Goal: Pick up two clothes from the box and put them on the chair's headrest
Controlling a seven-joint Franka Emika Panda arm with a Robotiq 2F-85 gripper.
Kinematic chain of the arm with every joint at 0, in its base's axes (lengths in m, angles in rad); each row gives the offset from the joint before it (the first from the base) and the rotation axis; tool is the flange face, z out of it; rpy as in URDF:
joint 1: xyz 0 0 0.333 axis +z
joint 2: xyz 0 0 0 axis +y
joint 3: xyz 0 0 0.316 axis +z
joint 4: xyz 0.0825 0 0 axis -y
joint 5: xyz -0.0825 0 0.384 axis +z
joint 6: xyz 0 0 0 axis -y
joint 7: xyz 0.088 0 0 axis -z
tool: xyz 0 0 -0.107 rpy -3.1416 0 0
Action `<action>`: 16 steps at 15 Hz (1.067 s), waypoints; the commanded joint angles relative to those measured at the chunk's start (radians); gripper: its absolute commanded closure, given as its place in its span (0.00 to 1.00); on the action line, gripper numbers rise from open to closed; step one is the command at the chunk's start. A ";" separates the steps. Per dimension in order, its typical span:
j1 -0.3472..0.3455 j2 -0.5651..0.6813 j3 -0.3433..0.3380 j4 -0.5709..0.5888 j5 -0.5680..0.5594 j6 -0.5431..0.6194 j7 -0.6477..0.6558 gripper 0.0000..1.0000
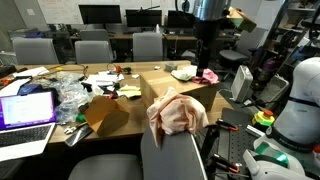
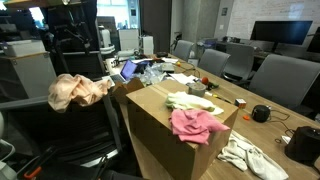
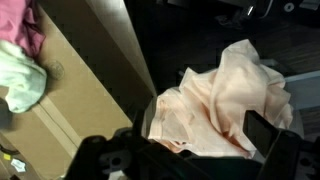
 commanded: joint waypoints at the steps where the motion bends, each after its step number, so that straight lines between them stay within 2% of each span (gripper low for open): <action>1: -0.067 -0.059 -0.045 -0.023 0.042 -0.050 0.063 0.00; 10: -0.277 0.032 -0.190 -0.036 0.071 0.021 0.193 0.00; 16: -0.369 0.164 -0.215 -0.029 0.053 0.205 0.287 0.00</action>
